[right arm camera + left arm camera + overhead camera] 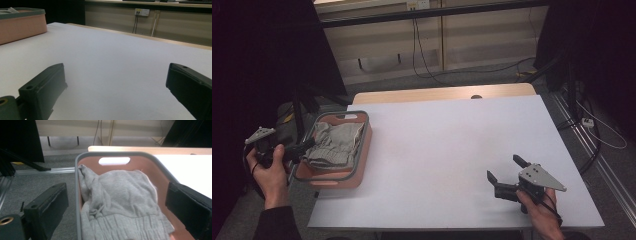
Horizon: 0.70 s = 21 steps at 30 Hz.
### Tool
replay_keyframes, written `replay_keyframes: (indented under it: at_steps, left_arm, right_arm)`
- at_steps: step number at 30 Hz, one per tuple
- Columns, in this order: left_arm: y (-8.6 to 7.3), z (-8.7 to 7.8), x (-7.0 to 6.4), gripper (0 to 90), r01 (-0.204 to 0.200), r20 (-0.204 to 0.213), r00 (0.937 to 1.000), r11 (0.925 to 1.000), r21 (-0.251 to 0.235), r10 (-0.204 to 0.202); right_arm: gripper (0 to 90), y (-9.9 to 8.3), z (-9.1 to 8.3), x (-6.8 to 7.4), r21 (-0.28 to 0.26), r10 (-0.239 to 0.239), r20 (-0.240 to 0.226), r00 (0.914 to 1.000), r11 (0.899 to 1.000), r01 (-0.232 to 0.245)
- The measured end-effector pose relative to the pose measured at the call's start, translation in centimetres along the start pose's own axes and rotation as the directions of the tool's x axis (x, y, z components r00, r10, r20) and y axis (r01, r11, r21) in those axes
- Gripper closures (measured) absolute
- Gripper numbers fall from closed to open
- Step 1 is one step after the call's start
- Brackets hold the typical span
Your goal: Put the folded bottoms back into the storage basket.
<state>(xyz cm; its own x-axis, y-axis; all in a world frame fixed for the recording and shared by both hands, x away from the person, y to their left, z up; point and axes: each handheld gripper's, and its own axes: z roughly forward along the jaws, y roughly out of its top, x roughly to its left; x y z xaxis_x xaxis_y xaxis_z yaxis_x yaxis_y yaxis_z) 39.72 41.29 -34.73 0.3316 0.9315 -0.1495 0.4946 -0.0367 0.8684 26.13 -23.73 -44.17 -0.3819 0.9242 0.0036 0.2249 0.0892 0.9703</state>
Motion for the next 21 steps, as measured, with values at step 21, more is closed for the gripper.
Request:
replay_keyframes:
  at_steps: [21]
  left_arm:
    - [-0.6, -3.5, -4.5, 4.7, -0.101, 0.014, 0.9948, 0.9946, -0.026, 0.101]
  right_arm:
    - [2.3, 0.0, 0.2, 0.0, 0.001, 0.004, 0.001, 1.0, 1.0, -0.004]
